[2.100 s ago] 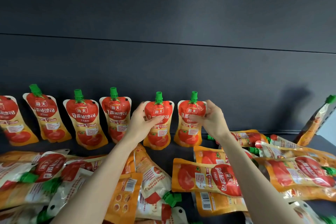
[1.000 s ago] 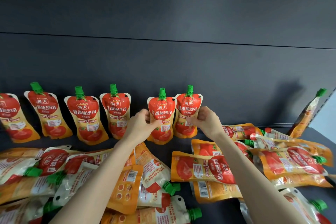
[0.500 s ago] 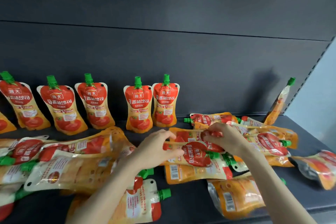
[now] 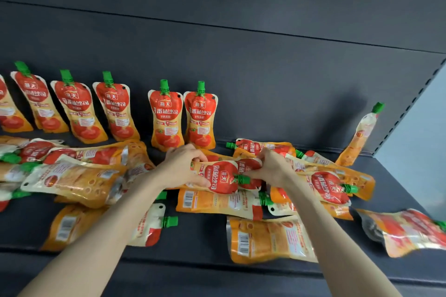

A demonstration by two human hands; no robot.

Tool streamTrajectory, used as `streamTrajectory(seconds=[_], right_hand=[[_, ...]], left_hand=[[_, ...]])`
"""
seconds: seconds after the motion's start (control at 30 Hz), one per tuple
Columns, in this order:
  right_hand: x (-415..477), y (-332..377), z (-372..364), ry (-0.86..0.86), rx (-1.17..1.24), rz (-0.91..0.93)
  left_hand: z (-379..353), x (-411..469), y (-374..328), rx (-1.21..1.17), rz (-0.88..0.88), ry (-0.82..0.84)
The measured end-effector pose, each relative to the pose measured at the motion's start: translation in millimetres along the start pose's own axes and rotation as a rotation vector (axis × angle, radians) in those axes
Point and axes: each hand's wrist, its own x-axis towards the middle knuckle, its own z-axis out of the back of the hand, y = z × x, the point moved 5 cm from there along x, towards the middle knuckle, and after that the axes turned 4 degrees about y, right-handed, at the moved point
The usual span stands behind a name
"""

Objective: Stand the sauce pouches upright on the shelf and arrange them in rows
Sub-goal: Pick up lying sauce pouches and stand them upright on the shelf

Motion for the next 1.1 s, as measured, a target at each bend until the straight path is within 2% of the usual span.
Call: streamTrajectory(seconds=[0.2,0.33,0.43,0.63,0.8,0.9,1.1], right_hand=[[4.9,7.7,7.5,-0.056,0.148,0.132],[11.0,5.5,17.1,-0.023,0.236,0.216],[12.4,14.8,31.1,-0.060,0.257,0.282],[3.0,60.2,61.2,-0.167,0.645,0.446],[6.1,101.7,58.3,-0.259,0.783,0.557],[13.4,120.0,44.7,-0.294,0.786,0.562],[18.9,120.6,5.4,-0.249,0.721,0.424]], left_hand=[[-0.5,1.7,4.6,-0.054,0.015,-0.025],[11.0,0.8,4.3,-0.275,-0.043,-0.045],[22.1,1.0,8.6,-0.341,-0.029,-0.086],[38.9,-10.9,21.7,-0.628,-0.026,-0.336],[54.5,-19.1,40.6,-0.792,-0.014,-0.561],[57.8,-15.9,52.6,-0.786,-0.013,-0.542],[51.6,2.3,79.3,-0.703,0.008,-0.336]])
